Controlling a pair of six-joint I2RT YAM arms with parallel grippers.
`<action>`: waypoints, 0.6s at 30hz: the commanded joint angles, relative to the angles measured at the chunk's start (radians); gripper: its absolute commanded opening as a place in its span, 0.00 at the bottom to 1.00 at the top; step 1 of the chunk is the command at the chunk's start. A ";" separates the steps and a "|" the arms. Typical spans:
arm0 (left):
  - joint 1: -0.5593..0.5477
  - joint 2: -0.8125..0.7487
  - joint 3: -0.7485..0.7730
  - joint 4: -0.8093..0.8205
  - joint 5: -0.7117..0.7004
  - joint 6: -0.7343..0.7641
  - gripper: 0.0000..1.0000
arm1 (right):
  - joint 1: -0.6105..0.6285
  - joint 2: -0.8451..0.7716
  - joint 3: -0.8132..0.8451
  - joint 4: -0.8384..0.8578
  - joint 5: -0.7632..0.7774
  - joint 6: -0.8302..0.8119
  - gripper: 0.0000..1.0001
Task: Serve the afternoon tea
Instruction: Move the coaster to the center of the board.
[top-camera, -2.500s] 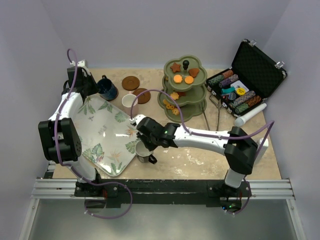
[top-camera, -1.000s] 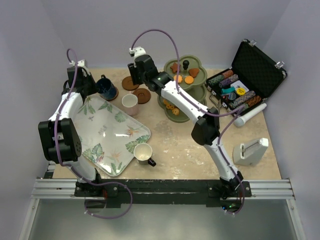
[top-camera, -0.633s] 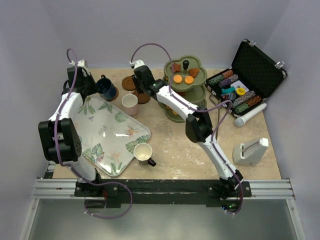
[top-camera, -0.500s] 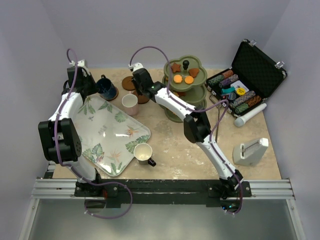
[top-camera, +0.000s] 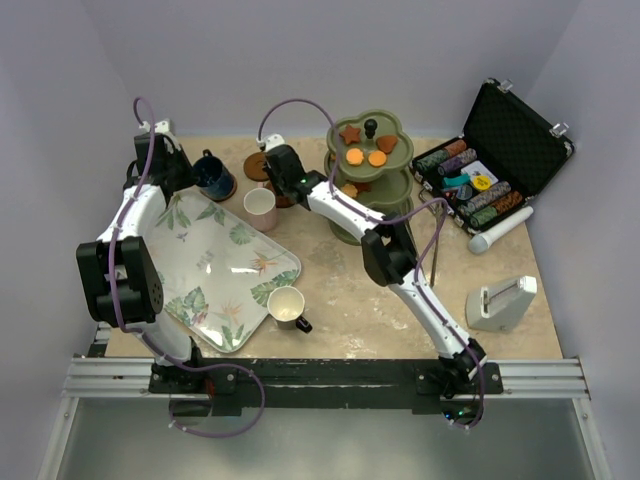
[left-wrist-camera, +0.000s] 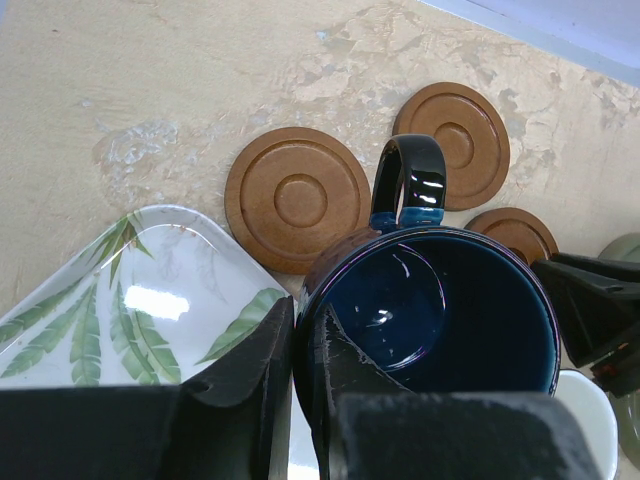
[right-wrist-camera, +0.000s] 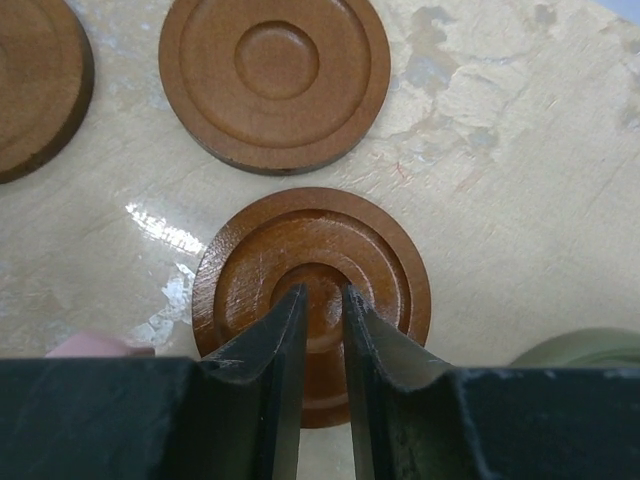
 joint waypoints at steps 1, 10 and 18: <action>-0.004 -0.055 0.026 0.094 0.034 -0.032 0.00 | 0.003 0.021 0.002 0.047 -0.018 -0.006 0.24; -0.004 -0.057 0.026 0.097 0.050 -0.039 0.00 | 0.003 0.040 -0.045 0.041 -0.050 0.020 0.24; -0.003 -0.060 0.028 0.097 0.058 -0.042 0.00 | 0.003 -0.014 -0.177 0.040 -0.069 0.031 0.20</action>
